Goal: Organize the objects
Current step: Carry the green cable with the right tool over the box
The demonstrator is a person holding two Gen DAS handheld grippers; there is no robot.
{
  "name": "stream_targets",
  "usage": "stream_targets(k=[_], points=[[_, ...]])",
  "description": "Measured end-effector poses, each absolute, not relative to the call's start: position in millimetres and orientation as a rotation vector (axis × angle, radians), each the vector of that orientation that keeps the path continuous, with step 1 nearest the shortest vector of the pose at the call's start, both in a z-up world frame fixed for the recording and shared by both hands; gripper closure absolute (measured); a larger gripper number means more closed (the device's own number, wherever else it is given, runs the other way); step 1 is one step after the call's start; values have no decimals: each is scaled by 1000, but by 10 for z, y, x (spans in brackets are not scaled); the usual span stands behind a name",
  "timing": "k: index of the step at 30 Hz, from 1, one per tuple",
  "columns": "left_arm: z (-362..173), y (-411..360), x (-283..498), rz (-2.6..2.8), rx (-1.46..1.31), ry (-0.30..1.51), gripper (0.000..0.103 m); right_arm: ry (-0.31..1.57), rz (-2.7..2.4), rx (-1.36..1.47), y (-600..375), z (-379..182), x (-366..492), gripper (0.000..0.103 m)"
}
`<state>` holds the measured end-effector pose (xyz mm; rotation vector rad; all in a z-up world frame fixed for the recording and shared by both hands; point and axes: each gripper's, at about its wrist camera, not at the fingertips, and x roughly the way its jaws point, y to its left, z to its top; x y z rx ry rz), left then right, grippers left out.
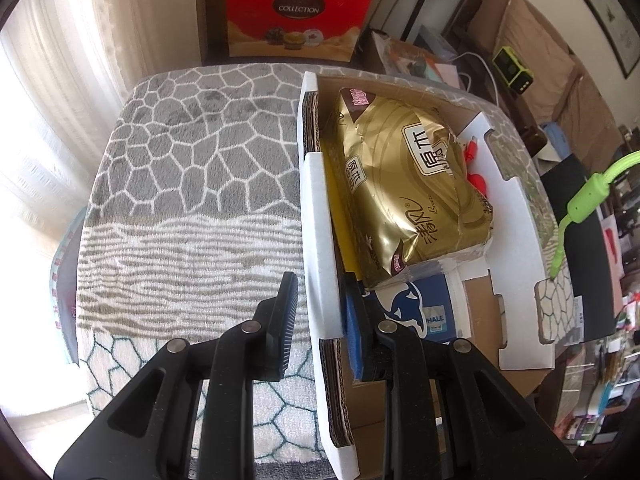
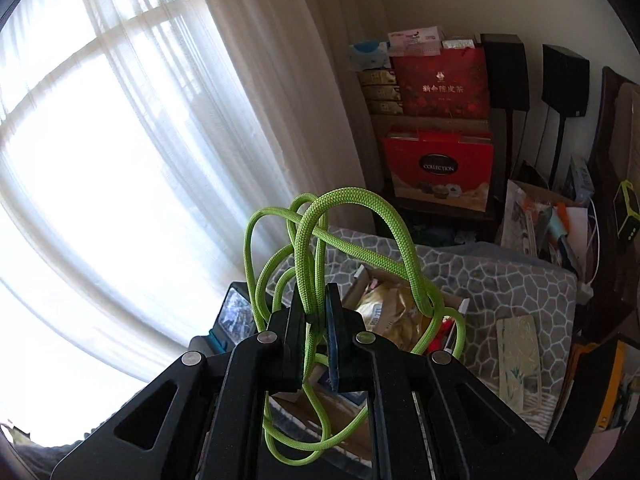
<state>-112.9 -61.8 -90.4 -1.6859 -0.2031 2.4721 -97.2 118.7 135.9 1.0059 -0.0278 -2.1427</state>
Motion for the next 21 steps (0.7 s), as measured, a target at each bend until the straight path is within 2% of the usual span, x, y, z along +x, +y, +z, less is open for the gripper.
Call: stream_targets(k=[7,11,16,21], points=[[-892,-644,-1110,2476,-1685,-212,82,-7,-2118,1028,1134,1238,-883,96],[-898,-667,-1102,2477,-1685,-223,79,-10,-2088,1106,1128,805,-927,96],[-900,-669,-1094,2476,-1685,-226,79,117,-2087,1176,1046,247,-934,96],[-866,-693,-1065,2477,-1671,-244,79,140,-2106,1217,1063,-136,-1020,96]])
